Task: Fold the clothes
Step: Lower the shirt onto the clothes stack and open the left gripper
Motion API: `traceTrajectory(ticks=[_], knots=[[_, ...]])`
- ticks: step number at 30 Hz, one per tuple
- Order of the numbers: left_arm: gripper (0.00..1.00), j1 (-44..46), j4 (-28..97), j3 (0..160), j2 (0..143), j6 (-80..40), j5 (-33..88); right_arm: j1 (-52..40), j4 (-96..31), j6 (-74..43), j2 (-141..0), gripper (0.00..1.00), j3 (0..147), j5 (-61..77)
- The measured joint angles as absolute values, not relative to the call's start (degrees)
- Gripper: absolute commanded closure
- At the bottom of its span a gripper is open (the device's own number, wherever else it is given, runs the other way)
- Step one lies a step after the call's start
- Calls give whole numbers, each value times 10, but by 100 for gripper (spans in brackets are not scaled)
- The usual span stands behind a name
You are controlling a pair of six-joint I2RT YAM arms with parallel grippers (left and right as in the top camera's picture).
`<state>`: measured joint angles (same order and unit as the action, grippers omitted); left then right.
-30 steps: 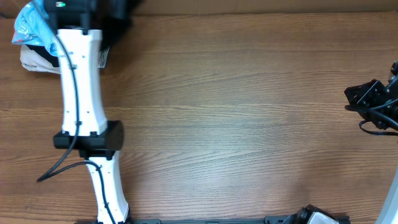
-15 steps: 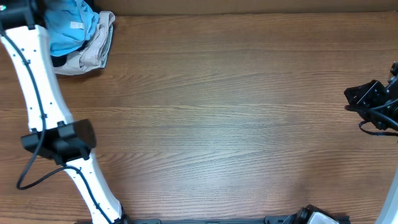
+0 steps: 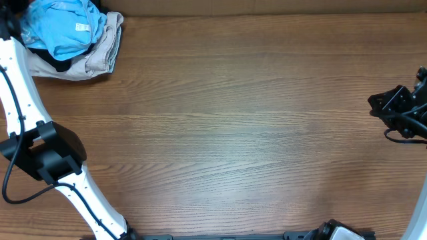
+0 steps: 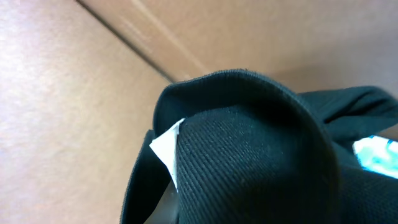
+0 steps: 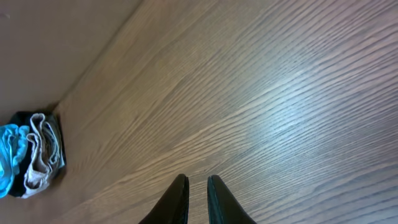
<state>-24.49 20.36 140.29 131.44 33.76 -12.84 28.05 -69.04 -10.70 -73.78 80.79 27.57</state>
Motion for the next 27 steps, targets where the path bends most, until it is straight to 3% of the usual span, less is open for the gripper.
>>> traceTrajectory(ticks=[8, 13, 14, 15, 16, 19, 27], knots=[[96, -221, 192, 1375, 1314, 260, -117, 258, -690, -107, -769, 85, 808, 274], [96, -195, 247, 1375, 1314, 213, -118, 243, -689, -107, -783, 85, 808, 272], [87, -188, 269, 1375, 1314, 209, -117, 240, -690, -107, -783, 85, 808, 270], [62, -179, 295, 1375, 1314, 206, -116, 238, -690, -107, -783, 83, 808, 268], [0, -170, 322, 1375, 1314, 202, -114, 236, -690, -108, -783, 81, 808, 265], [0, -142, 386, 1375, 1314, 194, -100, 235, -688, -107, -783, 74, 808, 255], [0, -78, 452, 1375, 1314, 160, -56, 235, -676, -107, -783, 73, 808, 246]])
